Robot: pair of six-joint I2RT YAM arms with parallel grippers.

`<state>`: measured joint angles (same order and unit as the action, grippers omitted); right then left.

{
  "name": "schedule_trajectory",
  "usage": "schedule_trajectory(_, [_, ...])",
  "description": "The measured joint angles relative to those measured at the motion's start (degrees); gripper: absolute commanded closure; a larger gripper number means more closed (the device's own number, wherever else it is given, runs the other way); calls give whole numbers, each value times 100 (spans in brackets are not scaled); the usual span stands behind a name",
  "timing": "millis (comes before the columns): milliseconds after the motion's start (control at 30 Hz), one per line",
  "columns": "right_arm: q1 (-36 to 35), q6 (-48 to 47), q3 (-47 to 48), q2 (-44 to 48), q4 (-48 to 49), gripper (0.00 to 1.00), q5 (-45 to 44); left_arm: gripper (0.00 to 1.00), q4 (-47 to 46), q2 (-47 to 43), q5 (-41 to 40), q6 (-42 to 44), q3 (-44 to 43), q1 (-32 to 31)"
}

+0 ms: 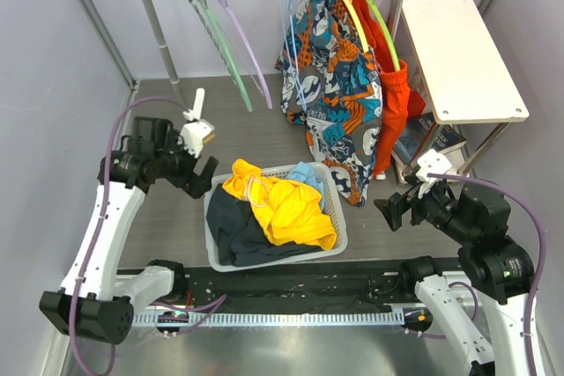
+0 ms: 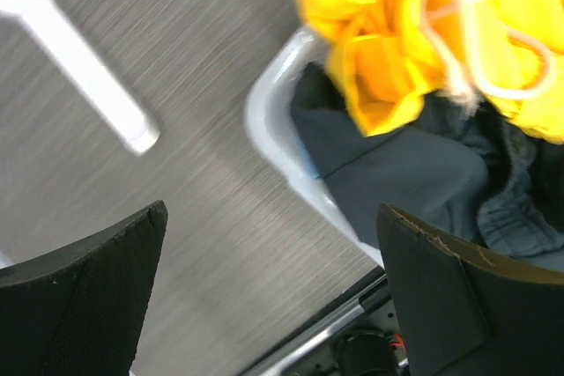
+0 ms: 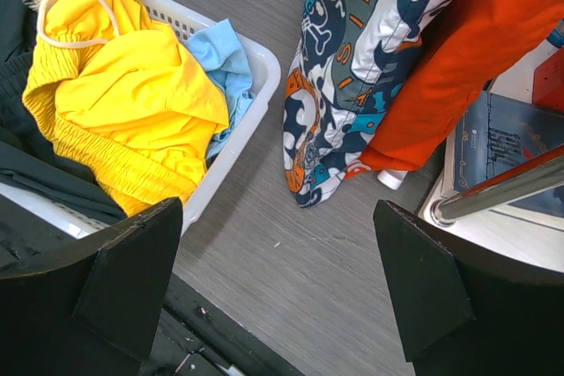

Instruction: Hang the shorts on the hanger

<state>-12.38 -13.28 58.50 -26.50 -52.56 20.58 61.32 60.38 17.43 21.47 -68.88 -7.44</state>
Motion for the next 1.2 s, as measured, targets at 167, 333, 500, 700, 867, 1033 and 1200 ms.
schedule_trajectory(167, [26, 0, 0, 0, 2, 5, 0, 0, -225, 98, 59, 481, 15, -1320])
schedule_trajectory(333, [70, 2, 0, 0, 0, 5, 0, 0, -472, 195, 125, 918, 120, -2461])
schedule_trajectory(500, [101, 9, 0, -22, 0, 5, 4, 5, -612, 723, 114, 1366, 122, -3447])
schedule_trajectory(700, [136, 17, 0, -61, -2, 5, 7, 17, -817, 1517, -164, 1982, 358, -4671])
schedule_trajectory(867, [168, 17, 0, -63, -33, 5, 7, 66, -883, 2205, -616, 2238, 452, -5045])
schedule_trajectory(1033, [175, 17, 9, -63, -101, 5, 9, 100, -986, 2260, -874, 2057, 361, -5084])
schedule_trajectory(1200, [175, 39, 17, -63, -153, 5, 48, 100, -979, 1851, -1143, 1639, -111, -5104])
